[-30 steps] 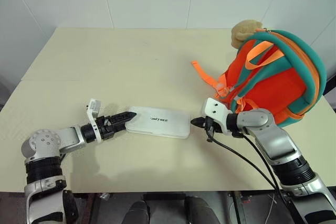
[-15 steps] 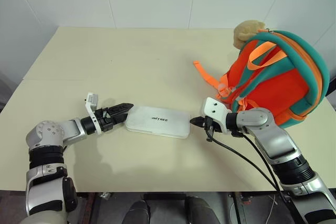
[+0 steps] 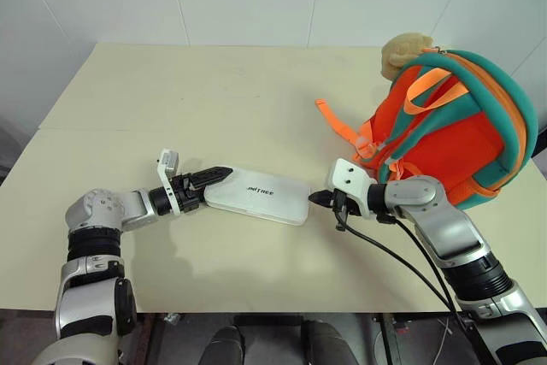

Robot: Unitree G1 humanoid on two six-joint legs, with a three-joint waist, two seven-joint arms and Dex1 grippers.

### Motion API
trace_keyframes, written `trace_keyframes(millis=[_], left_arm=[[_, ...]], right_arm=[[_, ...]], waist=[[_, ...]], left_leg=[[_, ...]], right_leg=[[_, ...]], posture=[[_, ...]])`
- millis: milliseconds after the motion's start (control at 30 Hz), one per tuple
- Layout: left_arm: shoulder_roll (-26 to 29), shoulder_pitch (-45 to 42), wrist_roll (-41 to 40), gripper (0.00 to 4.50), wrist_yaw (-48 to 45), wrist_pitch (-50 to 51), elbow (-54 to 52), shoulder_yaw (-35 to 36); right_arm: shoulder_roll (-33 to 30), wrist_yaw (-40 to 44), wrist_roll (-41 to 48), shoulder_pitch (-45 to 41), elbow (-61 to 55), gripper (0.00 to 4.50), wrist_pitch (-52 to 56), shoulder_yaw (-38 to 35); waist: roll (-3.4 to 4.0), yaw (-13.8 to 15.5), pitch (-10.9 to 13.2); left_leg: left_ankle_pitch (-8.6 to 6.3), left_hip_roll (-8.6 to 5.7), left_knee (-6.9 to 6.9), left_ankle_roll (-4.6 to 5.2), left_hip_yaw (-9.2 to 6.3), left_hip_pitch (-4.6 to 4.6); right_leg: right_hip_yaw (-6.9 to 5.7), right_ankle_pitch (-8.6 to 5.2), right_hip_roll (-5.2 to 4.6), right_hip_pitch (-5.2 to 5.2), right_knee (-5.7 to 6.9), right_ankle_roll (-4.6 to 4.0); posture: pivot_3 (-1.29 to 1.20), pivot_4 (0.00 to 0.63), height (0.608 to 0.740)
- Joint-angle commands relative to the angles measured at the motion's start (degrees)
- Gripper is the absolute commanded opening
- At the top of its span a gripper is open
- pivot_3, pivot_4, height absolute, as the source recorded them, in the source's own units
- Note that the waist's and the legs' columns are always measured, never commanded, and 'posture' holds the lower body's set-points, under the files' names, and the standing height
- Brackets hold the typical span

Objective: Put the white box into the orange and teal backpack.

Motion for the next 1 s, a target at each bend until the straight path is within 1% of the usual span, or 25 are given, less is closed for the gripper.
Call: trace_keyframes(millis=[33,200,233,267,300,567,700,833,1000], left_arm=[[-0.8,-1.2,1.1,3.73,0.2,-1.1,2.1,0.5],[-1.1,-1.7,1.6,2.13,0.6,-2.0,3.3,1.7],[-1.1,-1.6,1.6,1.76,0.6,-1.9,3.3,1.7],[-1.2,-1.6,1.7,1.49,0.6,-1.8,3.2,1.8],[-1.2,-1.6,1.8,1.38,0.6,-1.8,3.2,2.0],[-1.8,-1.7,0.6,1.38,2.4,-1.1,1.4,5.1],[-1.6,-2.4,-3.2,1.38,6.6,0.3,-3.6,11.4],[-2.2,-2.2,-6.4,1.38,12.3,1.8,-8.4,17.8],[-3.5,-1.4,-9.4,1.38,17.6,4.1,-12.9,22.1]], right_arm=[[-0.3,-0.2,0.8,-0.4,-1.7,0.12,-0.2,-1.1],[-0.2,-0.3,0.8,-0.3,-1.8,0.12,-0.2,-1.1],[-0.2,-0.3,0.8,-0.3,-1.8,0.12,-0.2,-1.1],[-0.2,-0.3,0.8,-0.3,-1.8,0.12,-0.2,-1.1],[-0.2,-0.3,0.8,-0.2,-1.8,0.12,-0.3,-1.1],[-0.4,-0.3,0.9,0.1,-2.0,0.12,-0.6,-1.3],[-0.5,0.2,2.0,1.3,-2.5,0.12,-2.8,-2.5],[0.2,1.1,5.1,2.6,-2.7,0.12,-8.2,-4.9],[0.1,-0.3,6.7,2.8,-3.8,0.12,-6.9,-6.2]], waist=[[0.0,0.0,0.0],[0.0,0.0,0.0],[0.0,0.0,0.0],[-0.01,0.0,0.0],[-0.01,0.0,0.0],[-0.01,-0.1,0.0],[-0.02,-0.1,0.0],[-0.02,-0.1,0.0],[-0.02,-0.1,0.0]], left_leg=[[0.0,0.0,0.0,0.0,0.0,0.0],[0.0,0.0,-0.01,0.0,0.0,-0.01],[0.0,0.0,-0.01,0.0,0.0,-0.01],[0.0,0.0,-0.01,0.0,0.0,-0.01],[0.0,0.0,0.0,0.0,0.0,-0.01],[0.0,0.0,0.0,0.0,0.0,-0.01],[0.0,0.02,0.0,0.0,-0.01,-0.04],[0.0,0.03,-0.02,-0.01,0.0,-0.08],[-0.01,0.03,-0.02,-0.01,0.01,-0.08]], right_leg=[[0.0,0.0,0.0,0.0,0.0,0.0],[0.0,0.0,0.0,-0.02,-0.02,0.0],[0.0,0.0,0.0,-0.02,-0.01,0.0],[0.0,0.0,0.0,-0.02,-0.01,0.0],[0.0,0.0,0.0,-0.01,-0.01,0.0],[0.0,0.0,0.0,-0.02,0.01,0.0],[0.0,0.0,0.0,-0.06,0.01,0.01],[0.01,0.01,0.0,-0.08,-0.01,0.02],[0.01,0.01,-0.01,-0.08,-0.02,0.02]], posture=[[0.0,0.15,0.74],[0.0,0.15,0.74],[0.0,0.15,0.74],[0.0,0.15,0.74],[0.0,0.15,0.74],[0.0,0.15,0.74],[0.0,0.15,0.74],[0.0,0.15,0.74],[0.0,0.15,0.74]])
